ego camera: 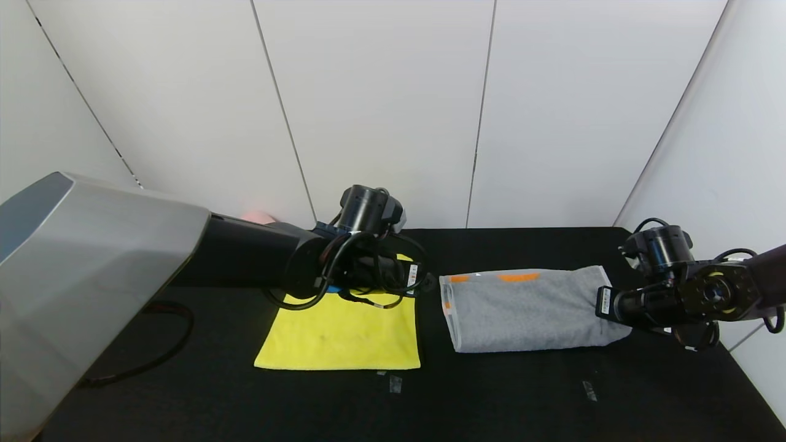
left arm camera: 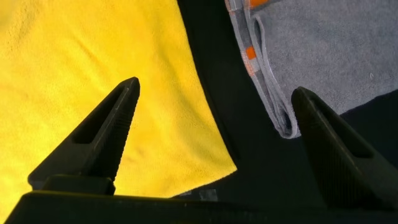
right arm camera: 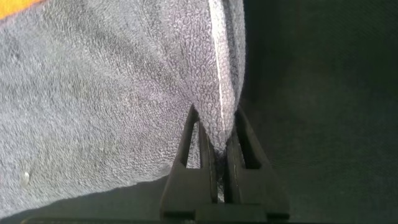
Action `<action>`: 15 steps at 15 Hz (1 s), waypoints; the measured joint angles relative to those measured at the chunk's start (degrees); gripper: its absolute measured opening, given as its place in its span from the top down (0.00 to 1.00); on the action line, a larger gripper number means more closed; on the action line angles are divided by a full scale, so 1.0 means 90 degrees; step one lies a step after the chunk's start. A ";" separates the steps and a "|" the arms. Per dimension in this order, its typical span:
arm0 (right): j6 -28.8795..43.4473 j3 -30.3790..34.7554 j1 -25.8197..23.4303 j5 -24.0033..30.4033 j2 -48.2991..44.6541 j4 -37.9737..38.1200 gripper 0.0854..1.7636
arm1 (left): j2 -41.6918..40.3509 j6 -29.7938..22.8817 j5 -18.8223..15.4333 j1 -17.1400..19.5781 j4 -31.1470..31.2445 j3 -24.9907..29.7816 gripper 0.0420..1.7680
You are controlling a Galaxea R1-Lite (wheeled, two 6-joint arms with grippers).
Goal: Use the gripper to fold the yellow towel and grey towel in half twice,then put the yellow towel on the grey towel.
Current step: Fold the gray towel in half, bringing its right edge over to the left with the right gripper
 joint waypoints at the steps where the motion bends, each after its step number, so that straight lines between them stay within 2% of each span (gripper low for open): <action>1: -0.0012 0.0003 -0.0012 0.0001 -0.0026 -0.0003 0.93 | -0.0004 -0.0001 0.0000 -0.0004 0.0000 0.0000 0.03; 5: -0.0140 0.0046 -0.0303 0.0009 -0.0188 0.0007 0.93 | -0.0056 -0.0001 0.0000 -0.0004 0.0000 0.0000 0.03; 15: -0.0140 0.0061 -0.0341 0.0026 -0.0310 0.0007 0.93 | -0.0074 -0.0004 0.0001 -0.0009 0.0000 0.0009 0.03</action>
